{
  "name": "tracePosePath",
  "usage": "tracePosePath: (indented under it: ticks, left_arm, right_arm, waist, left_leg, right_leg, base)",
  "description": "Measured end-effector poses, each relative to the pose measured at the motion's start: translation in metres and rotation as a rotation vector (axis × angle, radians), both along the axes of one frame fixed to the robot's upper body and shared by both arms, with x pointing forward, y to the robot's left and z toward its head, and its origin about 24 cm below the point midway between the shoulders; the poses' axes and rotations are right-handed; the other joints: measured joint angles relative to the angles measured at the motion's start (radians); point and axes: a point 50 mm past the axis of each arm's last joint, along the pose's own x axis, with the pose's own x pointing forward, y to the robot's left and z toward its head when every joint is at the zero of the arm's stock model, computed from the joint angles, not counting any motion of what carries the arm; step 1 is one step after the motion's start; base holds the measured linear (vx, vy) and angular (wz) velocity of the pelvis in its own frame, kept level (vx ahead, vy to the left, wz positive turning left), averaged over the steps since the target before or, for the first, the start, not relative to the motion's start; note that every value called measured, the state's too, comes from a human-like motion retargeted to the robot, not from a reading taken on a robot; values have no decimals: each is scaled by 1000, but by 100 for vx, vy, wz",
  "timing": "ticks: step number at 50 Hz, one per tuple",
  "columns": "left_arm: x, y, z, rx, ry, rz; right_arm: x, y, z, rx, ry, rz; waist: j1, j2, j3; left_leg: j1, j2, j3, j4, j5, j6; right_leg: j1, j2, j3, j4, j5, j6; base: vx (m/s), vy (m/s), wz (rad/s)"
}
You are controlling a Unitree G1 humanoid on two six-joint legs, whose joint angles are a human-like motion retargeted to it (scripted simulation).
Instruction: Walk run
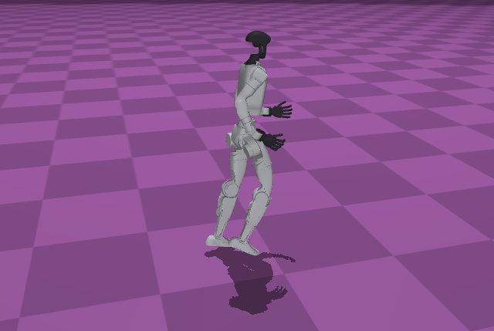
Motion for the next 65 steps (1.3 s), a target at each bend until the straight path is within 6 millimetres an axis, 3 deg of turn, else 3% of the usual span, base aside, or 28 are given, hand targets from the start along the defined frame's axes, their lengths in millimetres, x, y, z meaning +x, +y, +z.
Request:
tracePosePath:
  ticks: [2,5,8,10,12,13,15,17,19,25,28,30,32,33,34,35,38,40,42,44,47,50,53,55,56,59,62,65]
  left_arm:
    - [-4,2,1,15,-16,-13]
    - [-11,5,-1,24,-13,-29]
    - [-18,7,-7,20,13,-40]
    - [-31,12,-15,26,49,-44]
    - [-47,9,-29,41,115,-104]
    - [-52,1,-34,33,141,-136]
    - [-63,-8,-42,37,179,-147]
    - [-78,-10,-46,46,209,-132]
    - [-90,-10,-49,44,235,-125]
    - [-104,-5,-55,25,286,-118]
    - [-94,0,-48,38,249,-112]
    - [-80,5,-37,54,192,-122]
    - [-71,1,-28,35,148,-145]
    - [-62,-3,-24,14,122,-161]
    - [-49,3,-18,6,90,-154]
    - [-36,13,-11,2,54,-135]
    - [-12,8,1,31,-16,-169]
    - [-2,11,9,57,-53,-136]
    - [2,13,12,56,-69,-103]
    - [0,13,14,42,-78,-87]
    - [-5,15,12,27,-72,-64]
    - [-10,18,6,16,-45,-46]
    - [-17,16,-2,-19,-18,-60]
    - [-37,27,-15,1,35,-62]
    - [-49,27,-23,14,74,-87]
    - [-77,21,-43,44,185,-102]
    - [-104,27,-50,113,257,-39]
    - [-119,26,-53,139,296,-8]
  right_arm:
    - [-7,-9,3,-29,1,-44]
    - [1,-18,11,-92,-31,-79]
    - [32,-16,24,-131,-127,-64]
    - [54,-9,36,-142,-209,-32]
    - [79,-6,49,-140,-310,-53]
    - [95,-12,59,-153,-371,-69]
    - [124,-12,76,-168,-476,-39]
    - [141,-8,91,-209,-550,24]
    - [153,-7,107,-264,-619,75]
    - [167,-5,135,-368,-717,175]
    - [164,0,124,-348,-666,214]
    - [158,3,107,-313,-598,244]
    - [134,-2,81,-299,-468,284]
    - [118,-7,66,-294,-384,292]
    - [105,-7,53,-270,-315,310]
    - [93,-3,40,-236,-254,331]
    - [45,-8,17,-165,-96,273]
    - [16,-14,9,-143,-16,230]
    - [-5,-25,9,-151,28,175]
    - [-18,-36,11,-177,50,116]
    - [-23,-45,14,-220,55,55]
    - [-4,-42,21,-280,-2,32]
    - [33,-38,37,-372,-109,-14]
    - [59,-25,44,-375,-187,-35]
    - [77,-23,51,-361,-247,-71]
    - [129,-17,79,-319,-432,-50]
    - [165,3,114,-331,-615,87]
    - [184,9,146,-402,-757,177]
  waist:
    - [-76,16,3]
    - [-149,42,0]
    - [-152,47,-15]
    - [-126,47,-21]
    - [-96,94,-2]
    - [-71,64,-35]
    - [-32,2,-67]
    - [-13,-21,-79]
    - [24,-44,-69]
    - [225,-89,2]
    - [285,-117,33]
    - [263,-86,44]
    - [176,-144,26]
    - [155,-152,11]
    - [138,-126,1]
    - [122,-83,-7]
    - [122,-56,-11]
    - [83,-47,-9]
    - [31,-38,-14]
    - [-31,-26,-16]
    - [-119,-6,-20]
    - [-147,39,-22]
    - [-173,81,-12]
    - [-131,100,6]
    - [-88,81,-14]
    - [24,-22,-69]
    - [21,-60,-60]
    - [73,-77,-23]
  left_leg:
    - [69,4,-13,-33,119,-39]
    - [158,28,6,-48,302,-96]
    - [200,20,12,34,515,-180]
    - [166,20,54,242,653,-218]
    - [43,112,42,617,651,-185]
    - [-20,27,-1,632,646,-165]
    - [-147,-46,27,714,484,-113]
    - [-259,-24,82,721,297,-27]
    - [-354,-24,94,615,184,12]
    - [-456,-19,28,-8,97,-37]
    - [-453,31,3,-124,32,-163]
    - [-424,65,-4,-61,168,-183]
    - [-373,-19,89,82,37,-65]
    - [-380,-68,-1,152,-15,-76]
    - [-381,-26,-15,193,-52,-91]
    - [-378,62,9,218,-82,-108]
    - [-270,76,-19,215,-156,-106]
    - [-200,82,-16,162,-143,-109]
    - [-116,77,21,71,-71,-114]
    - [-36,60,33,7,22,-132]
    - [80,38,70,-55,197,-145]
    - [159,58,109,-47,398,-174]
    - [154,69,78,160,629,-248]
    - [76,186,174,543,653,-216]
    - [19,132,93,613,653,-222]
    - [-163,-11,55,714,508,-164]
    - [-301,22,101,671,245,-47]
    - [-402,58,124,411,161,-70]
  right_leg:
    - [-42,3,-1,-181,-53,-5]
    - [-63,8,0,-401,-164,72]
    - [-58,46,-13,-381,-62,-111]
    - [-13,68,53,-280,-113,-182]
    - [21,180,148,-175,-221,-184]
    - [48,88,104,-185,-228,-168]
    - [106,62,154,-198,-270,-180]
    - [181,73,200,-253,-265,-170]
    - [259,61,176,-319,-179,-148]
    - [490,133,270,-452,219,-106]
    - [587,133,308,-418,388,-66]
    - [617,185,285,-303,491,-25]
    - [533,102,150,62,491,19]
    - [486,61,85,197,491,15]
    - [434,75,68,247,478,9]
    - [381,116,74,252,460,1]
    - [222,197,101,278,236,23]
    - [111,191,107,229,88,59]
    - [13,125,53,120,6,65]
    - [-49,59,-40,-44,-30,21]
    - [-97,32,-72,-294,-129,-34]
    - [-84,37,-106,-397,-199,-107]
    - [-11,-3,-198,-304,-182,-287]
    - [13,179,76,-199,-274,-301]
    - [32,143,51,-185,-284,-290]
    - [106,81,126,-202,-328,-268]
    - [220,72,152,-282,-315,-255]
    - [336,89,137,-382,-155,-215]
  base:
    - [106,-62,140]
    - [112,-72,57]
    - [122,-75,-48]
    - [135,-78,-101]
    - [133,-67,-45]
    - [121,-60,-28]
    - [127,-64,-76]
    - [125,-53,-86]
    - [119,-52,-102]
    - [125,-55,-161]
    - [146,-52,-140]
    - [154,-37,10]
    - [175,-18,127]
    - [158,-24,47]
    - [133,-40,-55]
    - [116,-54,-98]
    - [125,-66,-45]
    - [108,-67,-3]
    - [107,-56,9]
    - [99,-44,35]
    - [110,-52,19]
    - [110,-45,-31]
    - [126,-42,-25]
    - [164,-104,-189]
    - [150,-103,-192]
    - [125,-68,-163]
    - [111,-50,-127]
    - [110,-43,-159]
